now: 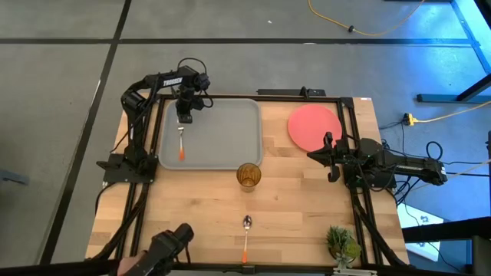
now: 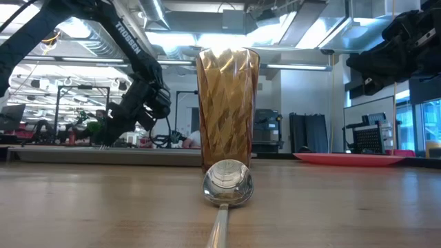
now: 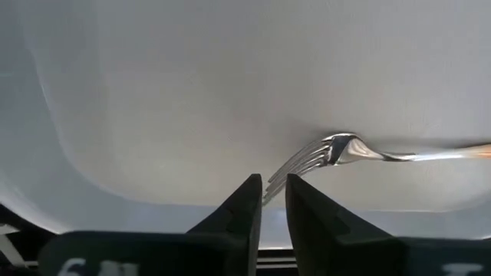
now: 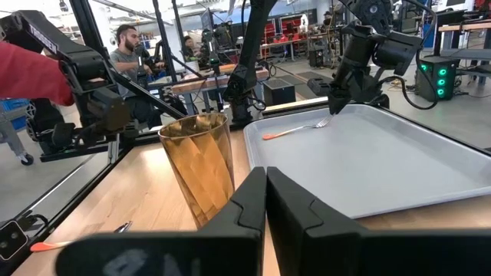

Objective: Pick and place plate/cup/fork/spoon on tray
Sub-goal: Put the orange fork on the gray serving tray

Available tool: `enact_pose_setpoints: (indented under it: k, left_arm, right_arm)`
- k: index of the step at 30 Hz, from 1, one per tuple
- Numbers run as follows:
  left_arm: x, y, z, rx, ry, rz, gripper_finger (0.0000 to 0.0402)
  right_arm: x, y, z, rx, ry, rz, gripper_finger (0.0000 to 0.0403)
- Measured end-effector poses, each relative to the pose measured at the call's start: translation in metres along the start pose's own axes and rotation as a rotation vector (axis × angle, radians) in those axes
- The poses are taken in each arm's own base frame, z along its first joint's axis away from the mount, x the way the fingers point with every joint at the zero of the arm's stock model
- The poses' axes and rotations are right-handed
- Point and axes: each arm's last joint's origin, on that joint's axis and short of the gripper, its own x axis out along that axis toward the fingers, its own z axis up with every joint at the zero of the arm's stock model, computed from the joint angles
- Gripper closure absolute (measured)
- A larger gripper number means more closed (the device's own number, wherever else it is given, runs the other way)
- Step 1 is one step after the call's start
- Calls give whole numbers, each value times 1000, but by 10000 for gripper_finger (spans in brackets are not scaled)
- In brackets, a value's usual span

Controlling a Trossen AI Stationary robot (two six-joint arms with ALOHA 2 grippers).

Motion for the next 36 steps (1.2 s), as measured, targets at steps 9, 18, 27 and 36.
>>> enact_pose_setpoints:
  k: [9,18,27,36]
  left_arm:
    - [-15,-3,4,-8,28,62,348]
    - [-54,-20,16,-116,-127,-80,347]
    - [-65,-76,32,-43,-124,-277,355]
    - [-35,-123,21,-50,41,-170,386]
  right_arm:
    - [0,0,0,-48,0,0,387]
    - [0,0,0,-48,0,0,387]
    - [0,0,3,-26,-26,5,387]
    - [0,0,2,-24,-24,3,387]
